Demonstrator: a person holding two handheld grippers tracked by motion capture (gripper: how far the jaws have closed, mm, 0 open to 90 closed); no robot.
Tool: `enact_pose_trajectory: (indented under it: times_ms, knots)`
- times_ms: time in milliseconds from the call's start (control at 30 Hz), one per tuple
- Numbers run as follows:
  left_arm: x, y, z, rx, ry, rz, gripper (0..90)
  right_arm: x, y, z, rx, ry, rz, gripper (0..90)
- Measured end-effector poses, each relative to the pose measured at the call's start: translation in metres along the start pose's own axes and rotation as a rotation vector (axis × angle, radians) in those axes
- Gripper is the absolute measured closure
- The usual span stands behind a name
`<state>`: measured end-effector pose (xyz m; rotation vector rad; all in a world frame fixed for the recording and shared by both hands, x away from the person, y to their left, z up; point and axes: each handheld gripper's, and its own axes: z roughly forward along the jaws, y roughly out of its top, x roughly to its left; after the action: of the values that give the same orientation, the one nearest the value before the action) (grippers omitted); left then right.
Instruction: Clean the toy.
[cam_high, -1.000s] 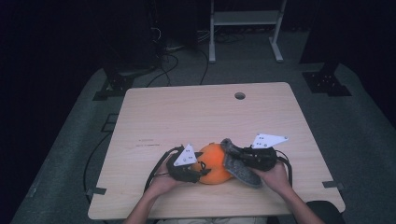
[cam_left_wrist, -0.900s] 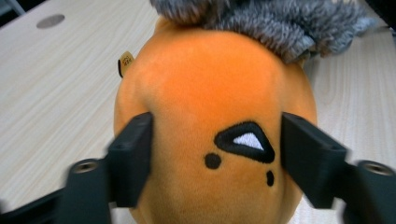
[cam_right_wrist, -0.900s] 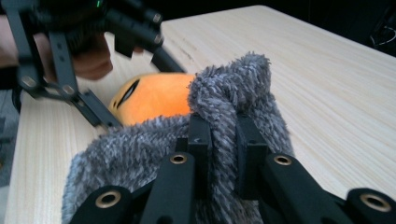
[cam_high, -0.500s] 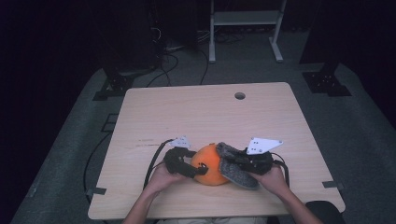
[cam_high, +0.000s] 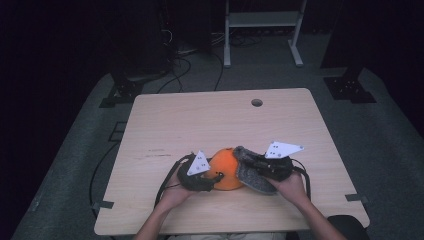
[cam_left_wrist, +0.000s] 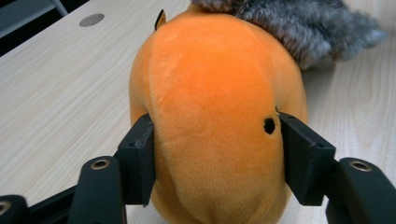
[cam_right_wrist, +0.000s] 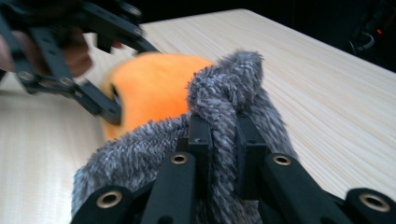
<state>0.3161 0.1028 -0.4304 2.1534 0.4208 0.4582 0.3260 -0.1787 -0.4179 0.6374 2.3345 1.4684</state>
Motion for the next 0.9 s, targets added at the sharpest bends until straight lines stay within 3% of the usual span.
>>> enact_pose_trajectory:
  times_ms: [100,200,267,300,333,400,500,633,733,800,900]
  knots:
    - [0.004,-0.002,0.001,0.022,-0.009,-0.052,27.4,0.010,0.003,0.003,-0.008,0.034,-0.025,79.0]
    - [0.014,-0.005,0.000,0.016,-0.053,-0.159,14.2,0.010,0.001,0.007,0.009,0.040,-0.025,79.1]
    - [0.019,-0.007,0.002,0.013,-0.096,-0.227,12.4,0.009,0.000,0.006,0.014,0.037,-0.028,79.1]
    - [0.020,-0.008,0.003,0.008,-0.098,-0.238,13.4,0.009,0.000,0.006,0.016,0.041,-0.019,79.1]
    - [0.018,-0.007,0.002,0.002,-0.079,-0.217,20.2,0.010,0.000,0.005,0.013,0.043,-0.018,79.1]
    - [0.009,-0.003,0.001,-0.008,-0.039,-0.123,32.1,0.015,0.004,0.006,-0.006,0.055,-0.033,79.1]
    - [-0.001,0.002,0.000,-0.004,-0.024,-0.031,36.5,0.022,0.012,0.007,-0.027,0.048,-0.079,79.1]
    - [0.000,0.000,-0.001,-0.026,-0.054,-0.045,34.9,0.007,0.008,0.001,-0.032,0.020,-0.027,79.1]
    - [0.008,0.000,-0.001,-0.053,-0.108,-0.145,20.7,0.001,0.001,-0.001,0.007,0.022,0.002,79.1]
    - [0.015,-0.002,-0.001,-0.077,-0.145,-0.225,16.8,0.001,-0.002,-0.003,0.026,0.031,0.002,79.1]
    - [0.023,-0.006,0.005,-0.046,-0.190,-0.351,12.6,0.002,-0.004,-0.006,0.034,0.038,-0.008,79.1]
